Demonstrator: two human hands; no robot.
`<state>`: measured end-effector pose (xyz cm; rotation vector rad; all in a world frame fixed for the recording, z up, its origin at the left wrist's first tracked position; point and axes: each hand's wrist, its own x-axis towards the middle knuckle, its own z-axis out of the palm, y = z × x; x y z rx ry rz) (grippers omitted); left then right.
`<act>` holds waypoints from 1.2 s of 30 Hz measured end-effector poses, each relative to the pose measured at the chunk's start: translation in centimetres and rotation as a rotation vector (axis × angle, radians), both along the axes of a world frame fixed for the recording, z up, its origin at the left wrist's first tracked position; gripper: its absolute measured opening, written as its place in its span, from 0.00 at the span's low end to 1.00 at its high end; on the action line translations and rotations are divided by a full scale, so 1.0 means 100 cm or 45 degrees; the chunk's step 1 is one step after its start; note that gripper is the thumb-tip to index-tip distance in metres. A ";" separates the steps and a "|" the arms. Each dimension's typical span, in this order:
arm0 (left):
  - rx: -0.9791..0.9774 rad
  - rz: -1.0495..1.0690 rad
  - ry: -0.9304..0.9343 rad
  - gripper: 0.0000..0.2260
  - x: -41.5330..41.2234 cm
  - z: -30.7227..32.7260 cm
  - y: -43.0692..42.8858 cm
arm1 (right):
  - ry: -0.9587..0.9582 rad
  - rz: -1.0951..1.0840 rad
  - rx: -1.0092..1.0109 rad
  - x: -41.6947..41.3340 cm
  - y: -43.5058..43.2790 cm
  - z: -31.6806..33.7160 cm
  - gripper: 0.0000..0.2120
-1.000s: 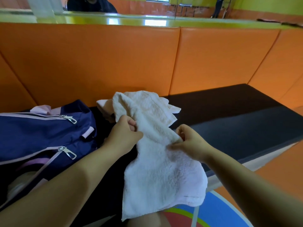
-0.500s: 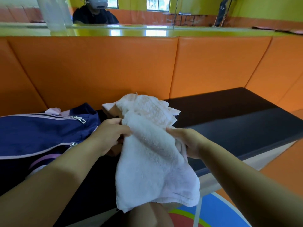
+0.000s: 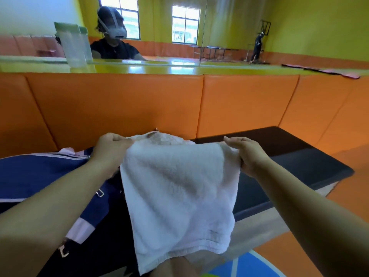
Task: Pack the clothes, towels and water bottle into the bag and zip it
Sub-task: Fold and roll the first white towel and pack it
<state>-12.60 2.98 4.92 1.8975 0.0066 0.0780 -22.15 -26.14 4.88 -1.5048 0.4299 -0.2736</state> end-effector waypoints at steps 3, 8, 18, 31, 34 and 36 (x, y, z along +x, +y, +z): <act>0.128 0.033 -0.202 0.11 -0.001 0.013 -0.001 | 0.017 -0.174 -0.104 0.001 -0.011 0.014 0.08; 0.476 -0.044 -0.315 0.07 0.000 0.032 0.002 | 0.167 -0.161 -0.412 -0.009 -0.016 0.040 0.17; 0.521 0.003 -0.335 0.13 -0.014 0.046 0.000 | 0.709 0.010 -1.518 -0.028 -0.003 0.037 0.10; 0.067 0.045 -0.447 0.13 -0.019 0.085 0.008 | -0.262 -0.327 -0.283 -0.050 -0.033 0.082 0.24; 0.017 -0.064 -0.424 0.12 -0.022 0.100 0.010 | -0.341 -0.333 -0.287 -0.059 -0.034 0.101 0.24; -0.018 -0.165 -0.388 0.10 -0.025 0.109 0.013 | -0.354 -0.355 -0.313 -0.065 -0.034 0.115 0.21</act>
